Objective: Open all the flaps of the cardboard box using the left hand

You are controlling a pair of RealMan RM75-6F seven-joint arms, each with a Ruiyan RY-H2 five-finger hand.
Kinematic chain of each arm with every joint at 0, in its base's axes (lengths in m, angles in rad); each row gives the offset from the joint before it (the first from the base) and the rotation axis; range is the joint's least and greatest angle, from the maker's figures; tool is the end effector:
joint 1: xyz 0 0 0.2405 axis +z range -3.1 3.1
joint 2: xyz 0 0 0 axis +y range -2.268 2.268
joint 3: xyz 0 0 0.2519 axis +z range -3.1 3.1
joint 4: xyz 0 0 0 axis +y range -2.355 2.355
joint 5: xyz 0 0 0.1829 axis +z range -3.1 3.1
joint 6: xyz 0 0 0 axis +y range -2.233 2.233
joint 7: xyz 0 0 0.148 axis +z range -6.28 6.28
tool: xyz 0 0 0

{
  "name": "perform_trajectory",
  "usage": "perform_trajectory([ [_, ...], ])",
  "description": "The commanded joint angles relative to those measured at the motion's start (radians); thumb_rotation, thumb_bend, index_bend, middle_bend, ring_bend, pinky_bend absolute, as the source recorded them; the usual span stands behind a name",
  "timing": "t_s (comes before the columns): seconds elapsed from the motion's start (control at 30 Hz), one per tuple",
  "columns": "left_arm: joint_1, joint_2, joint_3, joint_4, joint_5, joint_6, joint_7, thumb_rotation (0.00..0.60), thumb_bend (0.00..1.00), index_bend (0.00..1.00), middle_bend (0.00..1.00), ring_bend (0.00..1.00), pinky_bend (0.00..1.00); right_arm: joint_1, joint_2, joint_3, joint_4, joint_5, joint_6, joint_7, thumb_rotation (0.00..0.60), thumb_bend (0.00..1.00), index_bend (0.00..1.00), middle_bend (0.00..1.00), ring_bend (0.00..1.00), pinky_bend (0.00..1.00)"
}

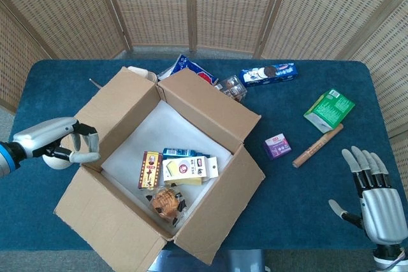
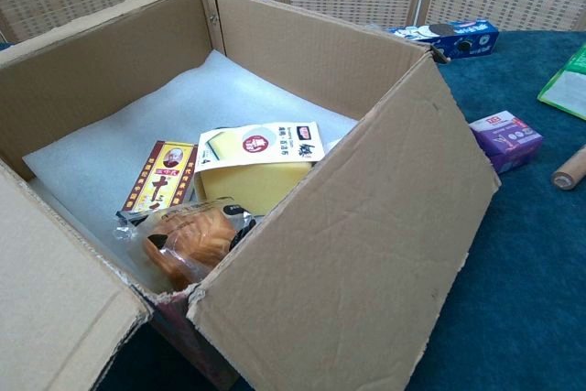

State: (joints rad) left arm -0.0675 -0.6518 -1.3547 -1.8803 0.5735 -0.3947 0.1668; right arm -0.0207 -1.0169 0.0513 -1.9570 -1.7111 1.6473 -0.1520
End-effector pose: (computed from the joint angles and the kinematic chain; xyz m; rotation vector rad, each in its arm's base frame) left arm -0.1206 0.2852 0.2712 -1.9081 -1.6091 -0.8011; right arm -0.2216 -0.1491 0.2069 1.3539 -0.8185 1.1233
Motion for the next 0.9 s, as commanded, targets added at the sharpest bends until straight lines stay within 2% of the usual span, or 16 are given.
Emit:
perform_trajectory([
  [0.03,0.035,-0.064,0.040,-0.041,0.101,0.206,0.070,0.256,0.00,0.33,0.16,0.14,0.27,-0.001,0.002,0.000,0.000,0.001,0.002,0.005,0.600,0.14,0.00,0.00,0.00,0.02],
  [0.07,0.042,-0.078,0.050,-0.045,0.121,0.247,0.081,0.323,0.00,0.28,0.08,0.09,0.23,-0.001,0.002,0.001,0.000,0.002,0.003,0.007,0.600,0.14,0.00,0.00,0.00,0.02],
  [0.1,0.050,-0.100,0.066,-0.053,0.150,0.303,0.093,0.420,0.00,0.24,0.03,0.04,0.20,-0.001,0.004,0.001,0.000,0.002,0.004,0.010,0.600,0.14,0.00,0.00,0.00,0.02],
  [0.17,0.070,-0.149,0.092,-0.060,0.206,0.402,0.110,0.556,0.00,0.17,0.00,0.01,0.17,-0.001,0.006,0.001,0.000,0.002,0.005,0.016,0.600,0.14,0.00,0.00,0.00,0.02],
  [0.2,0.077,-0.167,0.099,-0.062,0.227,0.433,0.115,0.590,0.00,0.14,0.00,0.00,0.16,-0.001,0.007,0.001,0.000,0.002,0.005,0.017,0.600,0.14,0.00,0.00,0.00,0.02],
  [0.33,0.128,-0.252,0.131,-0.057,0.363,0.568,0.126,0.600,0.00,0.06,0.00,0.00,0.13,-0.001,0.012,0.001,0.000,0.001,0.006,0.027,0.600,0.14,0.00,0.00,0.00,0.02],
  [0.43,0.195,-0.322,0.164,-0.024,0.509,0.700,0.126,0.600,0.00,0.03,0.00,0.00,0.11,-0.001,0.014,0.000,0.001,0.001,0.005,0.029,0.600,0.14,0.00,0.00,0.00,0.02],
  [0.63,0.262,-0.375,0.233,0.020,0.752,0.856,-0.020,0.600,0.00,0.02,0.00,0.00,0.09,0.001,0.014,-0.003,0.002,-0.004,0.001,0.027,0.600,0.09,0.00,0.00,0.00,0.02],
  [0.73,0.290,-0.381,0.306,0.063,0.898,0.976,-0.131,0.600,0.00,0.02,0.00,0.00,0.08,0.002,0.013,-0.004,0.003,-0.003,-0.003,0.024,0.600,0.08,0.00,0.00,0.00,0.02],
  [0.9,0.319,-0.378,0.442,0.154,1.068,1.179,-0.291,0.600,0.00,0.02,0.00,0.00,0.07,0.002,0.011,-0.002,0.001,0.002,-0.003,0.023,0.600,0.08,0.00,0.00,0.00,0.02],
])
